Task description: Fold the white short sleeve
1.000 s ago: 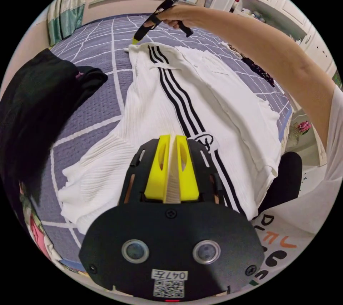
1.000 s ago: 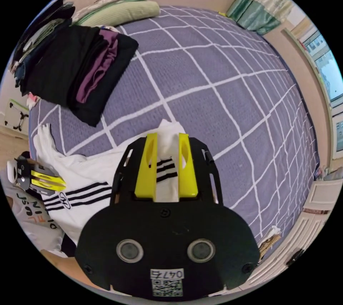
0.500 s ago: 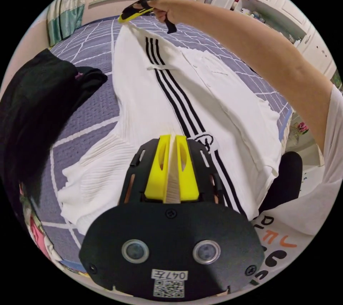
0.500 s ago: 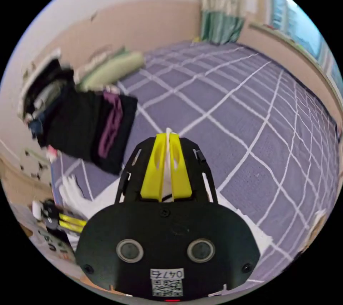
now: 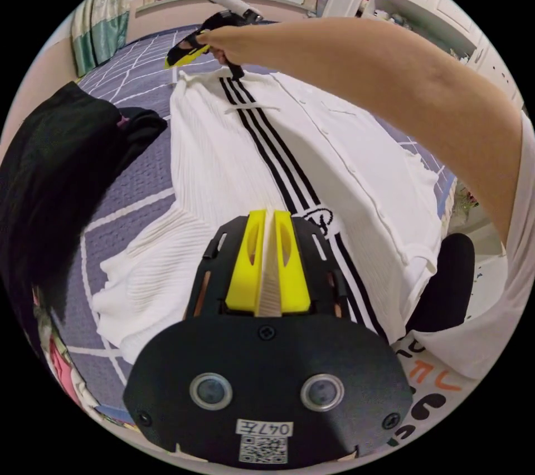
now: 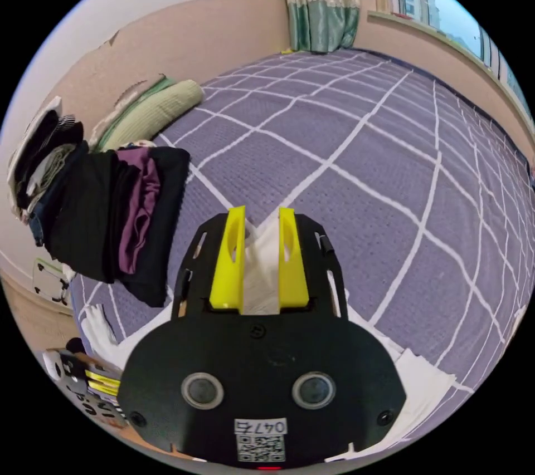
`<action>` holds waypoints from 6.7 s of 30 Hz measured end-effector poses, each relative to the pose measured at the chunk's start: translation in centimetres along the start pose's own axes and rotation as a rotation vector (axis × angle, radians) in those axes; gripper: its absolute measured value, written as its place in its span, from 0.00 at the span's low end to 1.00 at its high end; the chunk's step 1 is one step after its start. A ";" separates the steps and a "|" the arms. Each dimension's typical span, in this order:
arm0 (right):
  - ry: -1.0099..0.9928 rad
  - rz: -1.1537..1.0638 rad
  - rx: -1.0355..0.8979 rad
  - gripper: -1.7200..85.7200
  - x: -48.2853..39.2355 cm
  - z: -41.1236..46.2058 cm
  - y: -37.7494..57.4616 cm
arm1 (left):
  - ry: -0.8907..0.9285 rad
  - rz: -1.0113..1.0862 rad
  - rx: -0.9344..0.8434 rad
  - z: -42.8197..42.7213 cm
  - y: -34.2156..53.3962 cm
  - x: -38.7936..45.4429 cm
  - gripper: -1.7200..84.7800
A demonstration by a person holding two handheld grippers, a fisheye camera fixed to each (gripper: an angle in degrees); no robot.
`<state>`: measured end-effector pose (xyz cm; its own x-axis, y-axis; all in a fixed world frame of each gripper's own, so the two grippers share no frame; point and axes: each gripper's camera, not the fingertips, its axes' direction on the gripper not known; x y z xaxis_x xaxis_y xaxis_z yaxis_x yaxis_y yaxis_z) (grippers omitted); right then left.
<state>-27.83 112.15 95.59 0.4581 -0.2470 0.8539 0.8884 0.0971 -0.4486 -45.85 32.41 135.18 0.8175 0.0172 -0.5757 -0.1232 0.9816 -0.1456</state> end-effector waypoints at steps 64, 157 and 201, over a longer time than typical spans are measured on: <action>-0.306 -0.686 -0.027 0.02 -23.9 -9.6 25.4 | -0.048 -0.440 0.337 -12.6 15.7 -5.9 0.02; 0.459 0.032 0.198 0.03 -9.3 -37.0 79.2 | 0.161 0.463 -0.199 25.4 -26.4 34.8 0.01; 0.082 -0.451 -0.008 0.10 -37.2 -9.9 58.2 | 0.021 -0.184 0.147 -2.5 -12.4 -9.6 0.01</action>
<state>6.60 117.48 35.13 0.0220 -0.3384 0.9408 0.9982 -0.0453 -0.0397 -53.55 19.64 140.46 0.8066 -0.1667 -0.5671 0.1111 0.9851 -0.1316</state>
